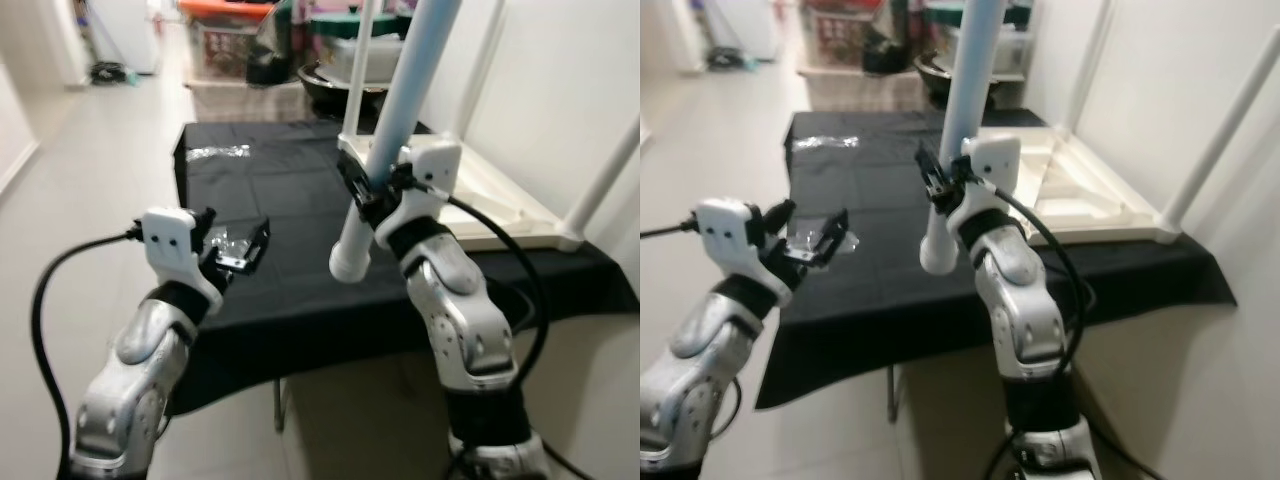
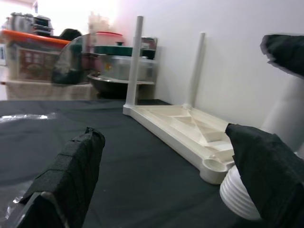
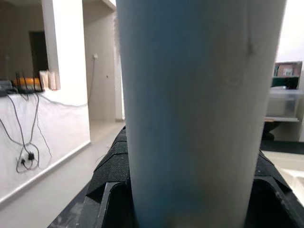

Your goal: Building children table

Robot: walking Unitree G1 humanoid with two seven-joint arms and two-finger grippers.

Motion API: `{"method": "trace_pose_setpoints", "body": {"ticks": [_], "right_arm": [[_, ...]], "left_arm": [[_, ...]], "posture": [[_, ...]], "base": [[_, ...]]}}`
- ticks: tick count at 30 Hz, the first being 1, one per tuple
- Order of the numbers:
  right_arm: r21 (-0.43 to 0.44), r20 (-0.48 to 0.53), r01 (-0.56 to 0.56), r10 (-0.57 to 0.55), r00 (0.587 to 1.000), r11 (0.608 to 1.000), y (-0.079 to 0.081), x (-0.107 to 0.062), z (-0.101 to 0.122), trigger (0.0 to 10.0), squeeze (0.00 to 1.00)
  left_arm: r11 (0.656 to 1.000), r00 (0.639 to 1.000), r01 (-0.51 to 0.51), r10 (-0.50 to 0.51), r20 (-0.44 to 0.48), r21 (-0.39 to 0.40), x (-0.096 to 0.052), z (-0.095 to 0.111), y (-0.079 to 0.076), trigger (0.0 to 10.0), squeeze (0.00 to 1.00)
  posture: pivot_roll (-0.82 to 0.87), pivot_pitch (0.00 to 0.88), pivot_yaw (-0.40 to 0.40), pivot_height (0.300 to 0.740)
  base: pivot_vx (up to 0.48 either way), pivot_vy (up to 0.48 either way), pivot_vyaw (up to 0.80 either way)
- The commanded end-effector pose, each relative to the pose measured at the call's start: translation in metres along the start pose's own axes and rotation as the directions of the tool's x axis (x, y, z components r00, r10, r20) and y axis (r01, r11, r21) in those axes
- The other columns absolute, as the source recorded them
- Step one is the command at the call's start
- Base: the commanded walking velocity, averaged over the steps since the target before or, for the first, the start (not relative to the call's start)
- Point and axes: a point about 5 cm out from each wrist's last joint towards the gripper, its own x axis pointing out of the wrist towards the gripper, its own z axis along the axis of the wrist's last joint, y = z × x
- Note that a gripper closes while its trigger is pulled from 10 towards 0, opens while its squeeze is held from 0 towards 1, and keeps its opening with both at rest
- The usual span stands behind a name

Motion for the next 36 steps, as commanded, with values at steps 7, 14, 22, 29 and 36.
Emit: {"method": "trace_pose_setpoints", "body": {"ticks": [7, 14, 22, 29, 36], "right_arm": [[0.059, 0.015, 0.035, -0.036, 0.999, 0.998, -0.0034, 0.003, 0.0026, 0.0, 0.0], [0.055, 0.021, 0.052, -0.053, 0.998, 0.997, -0.0073, 0.0034, 0.0038, 3.4, 0.0], [0.061, 0.014, 0.046, -0.047, 0.999, 0.997, -0.0066, 0.0037, 0.0026, 5.2, 0.0], [0.054, 0.008, 0.043, -0.043, 0.999, 0.998, -0.0062, 0.0044, 0.0019, 10.0, 0.0], [0.043, 0.001, 0.051, -0.051, 0.999, 0.998, -0.0065, 0.0049, 0.0007, 10.0, 0.0]], "left_arm": [[0.998, 0.999, -0.052, 0.051, 0.018, 0.041, -0.0005, 0.0026, 0.0096, 10.0, 0.0], [0.997, 0.997, -0.069, 0.068, 0.024, 0.022, -0.001, 0.0002, 0.0086, 10.0, 0.0], [0.998, 0.997, -0.065, 0.064, 0.031, 0.019, 0.0, 0.0006, 0.008, 10.0, 0.0], [0.999, 0.998, -0.051, 0.051, 0.032, 0.018, 0.0013, 0.0003, 0.0059, 10.0, 0.0], [0.999, 0.999, -0.038, 0.038, 0.024, 0.017, 0.0015, -0.0011, 0.0038, 10.0, 0.0]], "posture": [[0.06, 0.0, -0.08, 0.74], [0.05, 0.0, -0.08, 0.74], [0.06, 0.0, -0.079, 0.74], [0.05, 0.0, -0.078, 0.74], [0.05, 0.0, -0.077, 0.74]], "base": [[0.0, 0.0, 0.14], [0.229, 0.0, 0.0], [0.47, 0.0, 0.0], [0.48, 0.0, 0.0], [0.441, 0.0, 0.0]]}}
